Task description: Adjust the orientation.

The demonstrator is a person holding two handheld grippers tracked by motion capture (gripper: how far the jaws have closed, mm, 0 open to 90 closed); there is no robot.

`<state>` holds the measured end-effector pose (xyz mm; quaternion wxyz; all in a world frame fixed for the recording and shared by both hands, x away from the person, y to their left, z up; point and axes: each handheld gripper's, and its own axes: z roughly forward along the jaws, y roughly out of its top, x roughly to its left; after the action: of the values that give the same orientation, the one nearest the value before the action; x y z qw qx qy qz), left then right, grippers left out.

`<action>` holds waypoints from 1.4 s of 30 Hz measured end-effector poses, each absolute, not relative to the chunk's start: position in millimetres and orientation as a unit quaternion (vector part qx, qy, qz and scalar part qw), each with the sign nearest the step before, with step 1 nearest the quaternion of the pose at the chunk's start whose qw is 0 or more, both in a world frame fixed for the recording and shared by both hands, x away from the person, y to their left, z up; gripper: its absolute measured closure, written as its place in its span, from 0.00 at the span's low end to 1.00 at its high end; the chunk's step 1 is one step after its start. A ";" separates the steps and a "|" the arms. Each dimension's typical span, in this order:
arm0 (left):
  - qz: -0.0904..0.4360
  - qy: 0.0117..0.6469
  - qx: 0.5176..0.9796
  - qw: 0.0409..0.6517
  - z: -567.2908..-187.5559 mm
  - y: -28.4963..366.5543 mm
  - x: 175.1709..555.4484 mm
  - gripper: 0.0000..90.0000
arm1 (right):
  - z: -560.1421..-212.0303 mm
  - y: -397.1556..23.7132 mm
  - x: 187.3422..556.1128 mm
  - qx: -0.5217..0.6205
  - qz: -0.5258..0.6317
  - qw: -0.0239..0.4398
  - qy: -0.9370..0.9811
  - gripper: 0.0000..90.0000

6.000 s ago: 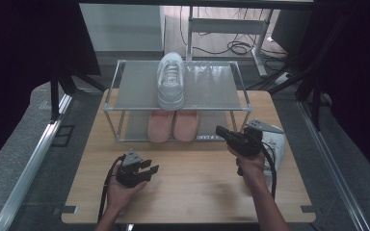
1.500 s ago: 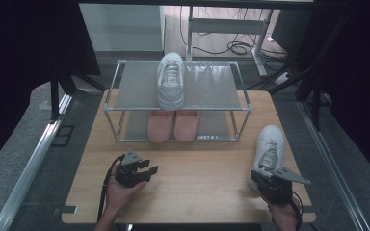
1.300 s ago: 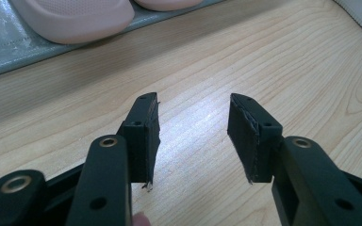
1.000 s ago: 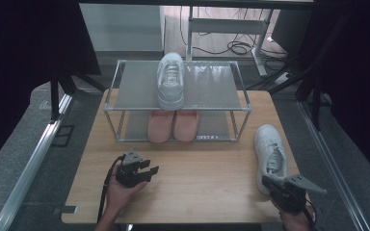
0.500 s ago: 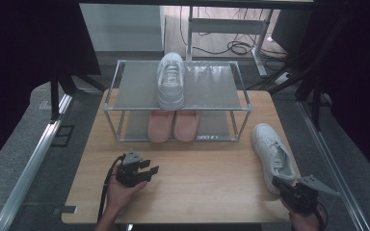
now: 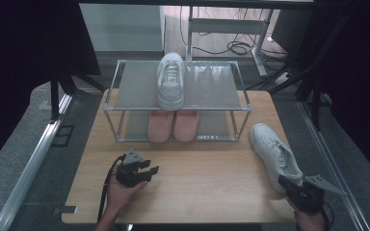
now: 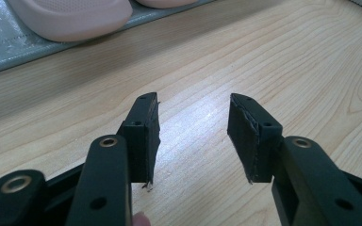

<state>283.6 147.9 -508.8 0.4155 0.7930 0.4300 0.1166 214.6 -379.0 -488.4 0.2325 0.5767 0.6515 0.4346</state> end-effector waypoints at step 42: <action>0.118 0.431 0.791 0.417 -508.0 148.8 282.9 0.60 | -439.7 -379.3 233.6 0.521 0.487 0.224 0.664 0.75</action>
<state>282.9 148.8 -508.0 0.4166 0.7914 0.4314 0.1181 233.6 -379.3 -439.7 0.2242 0.5209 0.6643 0.4869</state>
